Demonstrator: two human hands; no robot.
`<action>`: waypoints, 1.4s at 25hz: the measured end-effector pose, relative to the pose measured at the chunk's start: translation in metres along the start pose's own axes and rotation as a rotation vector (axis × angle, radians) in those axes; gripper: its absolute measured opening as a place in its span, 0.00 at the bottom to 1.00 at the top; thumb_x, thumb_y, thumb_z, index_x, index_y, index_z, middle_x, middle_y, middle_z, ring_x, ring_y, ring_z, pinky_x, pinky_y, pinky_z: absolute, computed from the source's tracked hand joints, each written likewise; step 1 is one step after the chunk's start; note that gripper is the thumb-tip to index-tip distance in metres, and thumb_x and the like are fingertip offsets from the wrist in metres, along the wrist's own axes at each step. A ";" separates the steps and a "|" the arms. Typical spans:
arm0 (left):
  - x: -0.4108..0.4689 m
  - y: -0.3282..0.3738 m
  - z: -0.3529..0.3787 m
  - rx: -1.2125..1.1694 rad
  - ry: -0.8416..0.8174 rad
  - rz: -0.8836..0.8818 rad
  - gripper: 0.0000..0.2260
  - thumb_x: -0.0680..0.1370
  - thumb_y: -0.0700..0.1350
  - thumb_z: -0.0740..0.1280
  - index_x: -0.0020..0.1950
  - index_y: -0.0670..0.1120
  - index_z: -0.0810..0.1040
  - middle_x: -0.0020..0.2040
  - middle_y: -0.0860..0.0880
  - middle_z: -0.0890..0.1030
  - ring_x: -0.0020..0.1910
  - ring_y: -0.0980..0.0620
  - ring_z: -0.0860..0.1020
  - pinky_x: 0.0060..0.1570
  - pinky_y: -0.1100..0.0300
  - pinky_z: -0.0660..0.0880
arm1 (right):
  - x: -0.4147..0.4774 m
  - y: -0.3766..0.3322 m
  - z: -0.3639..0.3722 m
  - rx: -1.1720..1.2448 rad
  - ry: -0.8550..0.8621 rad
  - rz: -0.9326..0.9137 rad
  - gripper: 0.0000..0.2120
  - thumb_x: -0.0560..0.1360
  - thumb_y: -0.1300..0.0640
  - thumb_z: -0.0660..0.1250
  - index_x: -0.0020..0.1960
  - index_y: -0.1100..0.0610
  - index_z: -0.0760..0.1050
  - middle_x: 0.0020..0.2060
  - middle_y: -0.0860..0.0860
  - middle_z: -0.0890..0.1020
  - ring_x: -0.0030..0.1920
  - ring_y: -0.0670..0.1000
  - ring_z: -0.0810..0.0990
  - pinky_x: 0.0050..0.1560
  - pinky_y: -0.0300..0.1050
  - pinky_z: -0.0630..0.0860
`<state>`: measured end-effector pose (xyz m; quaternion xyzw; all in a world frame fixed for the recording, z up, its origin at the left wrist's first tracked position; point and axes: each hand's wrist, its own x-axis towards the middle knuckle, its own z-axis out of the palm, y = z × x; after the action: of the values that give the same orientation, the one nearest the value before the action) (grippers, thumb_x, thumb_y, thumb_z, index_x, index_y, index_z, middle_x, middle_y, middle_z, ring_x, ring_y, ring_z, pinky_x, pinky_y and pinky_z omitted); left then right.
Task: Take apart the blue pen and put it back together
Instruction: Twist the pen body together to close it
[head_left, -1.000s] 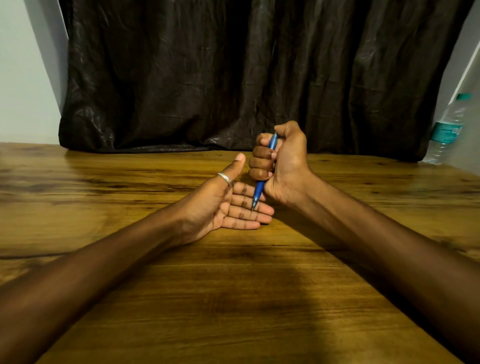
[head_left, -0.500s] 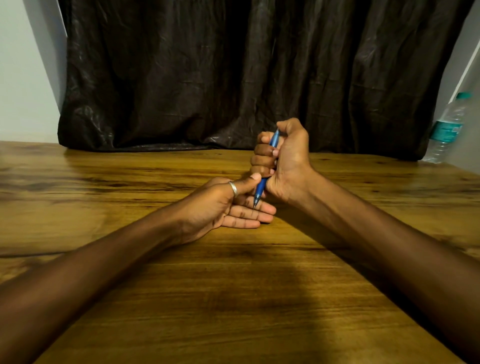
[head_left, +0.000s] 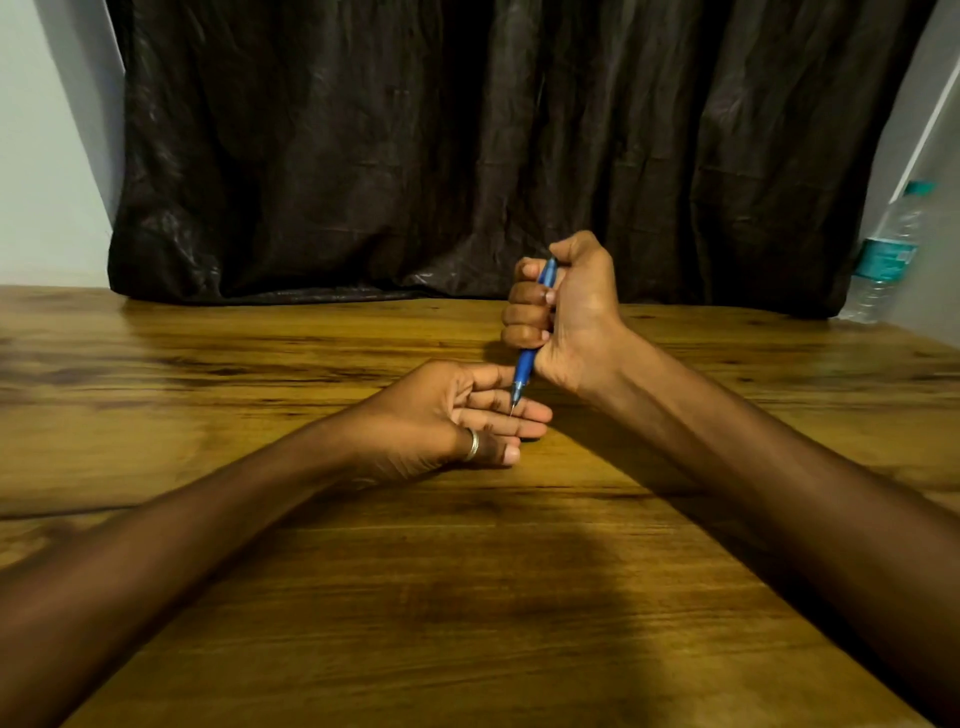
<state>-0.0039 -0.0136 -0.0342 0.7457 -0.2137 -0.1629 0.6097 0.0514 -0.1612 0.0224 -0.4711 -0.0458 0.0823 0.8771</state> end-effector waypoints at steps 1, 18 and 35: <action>0.001 0.000 0.000 0.006 0.003 0.004 0.33 0.75 0.24 0.68 0.77 0.44 0.67 0.63 0.44 0.84 0.61 0.52 0.84 0.58 0.58 0.81 | 0.000 0.000 0.000 0.001 0.001 0.002 0.17 0.75 0.48 0.52 0.31 0.54 0.64 0.19 0.46 0.59 0.18 0.45 0.54 0.19 0.33 0.52; 0.002 -0.003 0.001 -0.043 0.062 0.037 0.23 0.78 0.29 0.67 0.72 0.41 0.74 0.59 0.43 0.86 0.57 0.50 0.86 0.56 0.59 0.82 | -0.003 0.002 0.002 0.005 0.005 0.007 0.17 0.76 0.48 0.52 0.32 0.54 0.65 0.20 0.46 0.59 0.18 0.45 0.54 0.19 0.33 0.53; -0.002 0.000 0.003 -0.114 0.095 0.034 0.16 0.78 0.29 0.67 0.63 0.42 0.79 0.55 0.42 0.87 0.53 0.49 0.87 0.55 0.58 0.83 | -0.005 0.004 0.003 0.000 -0.021 0.020 0.19 0.77 0.45 0.53 0.31 0.55 0.65 0.20 0.45 0.59 0.19 0.45 0.54 0.21 0.35 0.50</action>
<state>-0.0071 -0.0151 -0.0345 0.7128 -0.1875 -0.1292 0.6634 0.0457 -0.1576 0.0211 -0.4708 -0.0501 0.0958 0.8756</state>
